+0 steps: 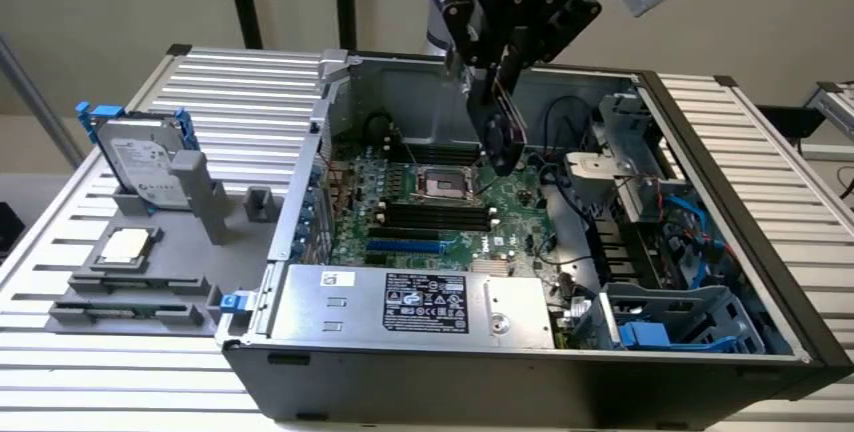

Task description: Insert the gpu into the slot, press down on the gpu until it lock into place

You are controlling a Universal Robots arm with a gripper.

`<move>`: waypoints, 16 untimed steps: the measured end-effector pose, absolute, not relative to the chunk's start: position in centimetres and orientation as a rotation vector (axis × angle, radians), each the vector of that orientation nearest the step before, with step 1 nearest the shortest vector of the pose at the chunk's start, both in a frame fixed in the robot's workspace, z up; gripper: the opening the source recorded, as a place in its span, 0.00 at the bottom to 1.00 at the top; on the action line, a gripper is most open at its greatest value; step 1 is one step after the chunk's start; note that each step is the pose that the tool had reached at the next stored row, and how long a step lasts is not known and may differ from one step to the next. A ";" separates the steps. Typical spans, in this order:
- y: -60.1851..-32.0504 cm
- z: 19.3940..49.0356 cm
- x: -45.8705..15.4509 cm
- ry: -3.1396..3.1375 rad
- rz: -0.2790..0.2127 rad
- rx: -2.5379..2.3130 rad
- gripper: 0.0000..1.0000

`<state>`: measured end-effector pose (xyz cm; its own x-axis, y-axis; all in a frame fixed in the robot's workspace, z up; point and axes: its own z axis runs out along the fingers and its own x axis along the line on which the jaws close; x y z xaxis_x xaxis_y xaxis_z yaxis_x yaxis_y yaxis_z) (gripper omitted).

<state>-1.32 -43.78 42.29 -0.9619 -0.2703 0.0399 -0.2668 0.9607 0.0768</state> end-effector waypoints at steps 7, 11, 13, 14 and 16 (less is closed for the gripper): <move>-43.8 41.9 -1.3 -3.024 -0.104 0.614 0.26; -43.8 41.7 -1.3 -2.997 -0.101 0.722 0.26; -43.8 41.5 -1.3 -2.983 -0.099 0.776 0.26; -43.8 41.5 -1.3 -2.975 -0.098 0.803 0.26; -43.8 41.3 -1.3 -2.959 -0.097 0.856 0.26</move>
